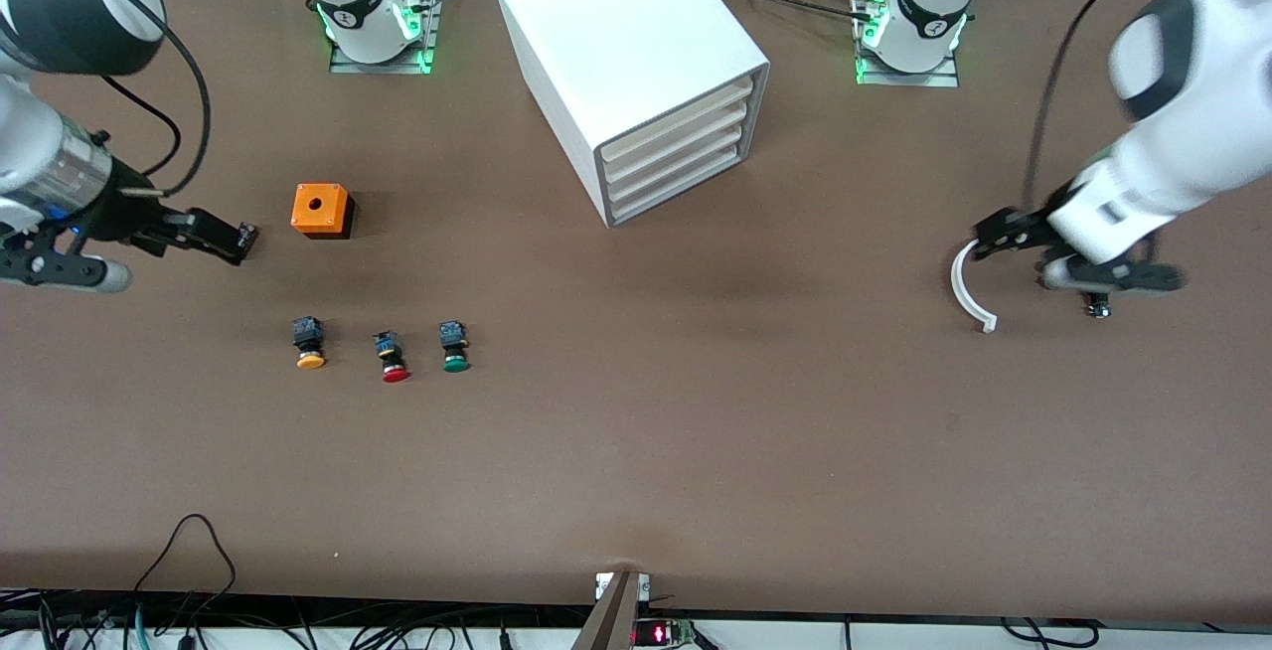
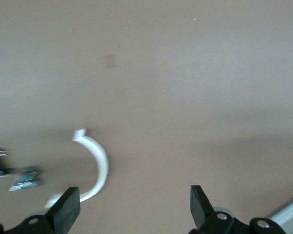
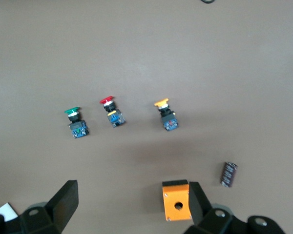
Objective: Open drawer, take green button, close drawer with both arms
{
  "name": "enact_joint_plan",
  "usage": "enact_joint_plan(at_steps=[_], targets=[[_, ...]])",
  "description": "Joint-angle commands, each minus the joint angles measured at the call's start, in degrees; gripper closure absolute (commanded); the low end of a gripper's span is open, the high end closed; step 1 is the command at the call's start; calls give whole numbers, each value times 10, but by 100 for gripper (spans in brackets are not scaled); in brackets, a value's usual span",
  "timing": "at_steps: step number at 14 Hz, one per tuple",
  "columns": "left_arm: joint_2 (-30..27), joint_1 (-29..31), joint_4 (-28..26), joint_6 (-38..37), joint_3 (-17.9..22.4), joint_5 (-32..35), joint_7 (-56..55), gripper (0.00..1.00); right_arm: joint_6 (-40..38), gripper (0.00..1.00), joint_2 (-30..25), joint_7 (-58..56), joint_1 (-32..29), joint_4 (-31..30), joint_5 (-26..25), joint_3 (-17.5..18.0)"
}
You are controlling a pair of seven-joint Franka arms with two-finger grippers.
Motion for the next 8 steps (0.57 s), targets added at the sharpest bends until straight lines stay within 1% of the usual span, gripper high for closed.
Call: enact_joint_plan(at_steps=[1, 2, 3, 4, 7, 8], targets=[[-24, 5, 47, -76, 14, 12, 55, 0, -49, 0, -22, -9, -31, 11, -7, -12], [-28, 6, 51, -92, 13, 24, 55, 0, -85, 0, -31, -16, -32, 13, -8, -29], [-34, 6, 51, -102, 11, 32, 49, 0, -103, 0, -44, -29, -31, 13, -8, -47], [-35, 6, 51, -105, 10, 32, 43, 0, -108, 0, -62, -37, -32, 4, -9, -56], [-30, 6, 59, -105, 13, 33, 40, 0, -91, 0, -121, -39, -31, -53, -11, -54], [-30, 6, 60, -106, 13, 33, 40, 0, -91, 0, -131, -59, -31, -61, -14, -52]])
